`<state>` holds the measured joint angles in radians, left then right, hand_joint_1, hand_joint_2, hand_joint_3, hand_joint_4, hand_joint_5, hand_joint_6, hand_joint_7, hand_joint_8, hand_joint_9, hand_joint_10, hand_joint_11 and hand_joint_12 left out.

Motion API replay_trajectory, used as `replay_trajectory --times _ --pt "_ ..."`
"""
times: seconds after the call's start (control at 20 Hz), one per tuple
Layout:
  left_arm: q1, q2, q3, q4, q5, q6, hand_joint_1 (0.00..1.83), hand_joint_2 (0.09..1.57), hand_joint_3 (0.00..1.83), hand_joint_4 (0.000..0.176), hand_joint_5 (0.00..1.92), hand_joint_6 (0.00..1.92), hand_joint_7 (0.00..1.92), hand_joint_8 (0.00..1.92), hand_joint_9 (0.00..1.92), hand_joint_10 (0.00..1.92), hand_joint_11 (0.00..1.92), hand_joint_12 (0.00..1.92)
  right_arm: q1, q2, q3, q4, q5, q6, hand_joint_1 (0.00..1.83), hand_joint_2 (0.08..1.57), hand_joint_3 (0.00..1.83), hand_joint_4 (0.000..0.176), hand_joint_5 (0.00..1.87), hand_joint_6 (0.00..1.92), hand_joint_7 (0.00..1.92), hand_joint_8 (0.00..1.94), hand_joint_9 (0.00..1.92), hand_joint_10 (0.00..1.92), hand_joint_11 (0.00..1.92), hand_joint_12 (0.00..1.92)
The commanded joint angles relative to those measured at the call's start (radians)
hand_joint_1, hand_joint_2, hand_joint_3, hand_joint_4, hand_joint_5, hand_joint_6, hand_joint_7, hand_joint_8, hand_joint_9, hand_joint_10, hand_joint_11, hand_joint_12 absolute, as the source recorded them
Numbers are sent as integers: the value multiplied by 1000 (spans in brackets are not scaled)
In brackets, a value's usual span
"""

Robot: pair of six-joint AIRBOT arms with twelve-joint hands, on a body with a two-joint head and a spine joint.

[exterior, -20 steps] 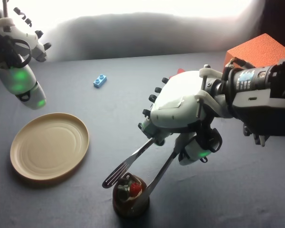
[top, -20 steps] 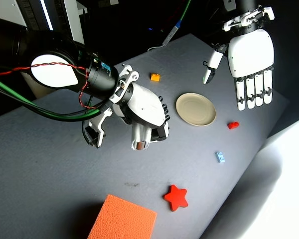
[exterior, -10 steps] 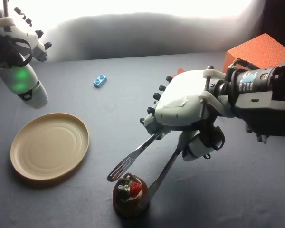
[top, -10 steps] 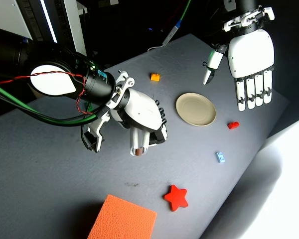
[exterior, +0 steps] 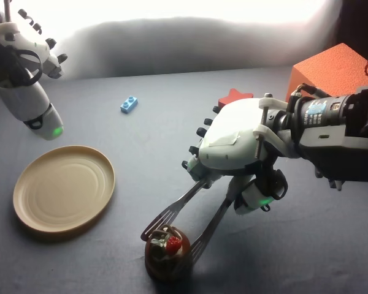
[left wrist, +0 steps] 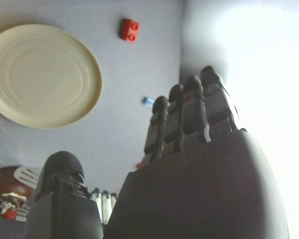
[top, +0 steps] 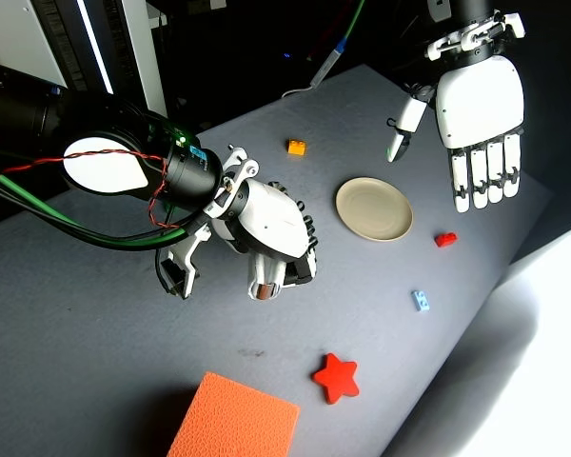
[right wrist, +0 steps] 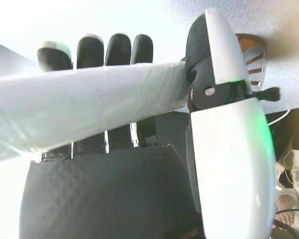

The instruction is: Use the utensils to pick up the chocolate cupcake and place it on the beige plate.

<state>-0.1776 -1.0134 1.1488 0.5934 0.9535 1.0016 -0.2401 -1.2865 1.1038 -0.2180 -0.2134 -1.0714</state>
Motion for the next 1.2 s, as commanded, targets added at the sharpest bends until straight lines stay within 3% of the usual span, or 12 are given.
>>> replay_trajectory --times 0.0,0.15,0.4,0.45,0.5,0.55,0.6,0.7,1.05,1.15 --pt "-6 5 4 58 -38 6 157 1075 2 0 82 1 73 1 68 2 0 98 1 3 2 -5 93 -2 936 1167 3 0 560 800 531 1277 533 1463 609 1791" --pt "-6 4 4 58 -38 6 152 1074 0 0 81 2 87 3 81 4 0 121 1 1 -2 -5 92 -2 948 1145 0 0 531 889 486 1444 509 1618 626 1902" --pt "-6 5 4 58 -38 6 175 1071 0 0 68 1 72 1 69 0 0 60 3 2 -2 -5 92 -3 959 1160 0 0 555 810 510 1361 529 1539 614 1870" --pt "-6 5 4 58 -38 6 171 1067 0 0 64 0 69 0 70 1 0 70 2 2 -2 -5 92 -4 1018 1225 8 0 691 1255 522 1378 540 1542 620 1869" --pt "-6 5 3 58 -37 6 142 1073 2 0 52 0 61 0 66 0 0 71 2 2 -2 -5 92 -4 1017 1253 5 0 697 1379 519 1398 533 1550 618 1870" --pt "-6 5 3 58 -37 6 179 1063 0 0 67 4 74 3 72 2 0 88 2 2 -3 -5 92 -4 951 1187 0 0 538 1051 536 1334 554 1503 631 1831" --pt "-6 5 3 58 -37 6 193 1062 0 0 72 3 75 2 70 1 0 72 1 2 -3 -5 91 -5 929 1171 0 0 517 902 527 1324 553 1497 629 1813" --pt "-4 5 4 58 -38 6 175 1063 0 0 69 1 70 0 69 1 0 82 0 2 -3 -5 91 -6 930 1154 0 0 570 792 516 1337 528 1540 635 1890" --pt "-4 5 4 59 -38 6 190 1060 0 0 78 7 69 9 59 12 21 10 -2 2 -3 -5 91 -12 942 1180 3 0 531 811 470 1393 472 1598 588 1920" --pt "-3 5 4 59 -38 6 165 1066 0 0 76 5 71 8 61 10 18 10 -2 2 -3 -5 91 -12 935 1164 0 0 546 794 497 1307 504 1551 621 1891"
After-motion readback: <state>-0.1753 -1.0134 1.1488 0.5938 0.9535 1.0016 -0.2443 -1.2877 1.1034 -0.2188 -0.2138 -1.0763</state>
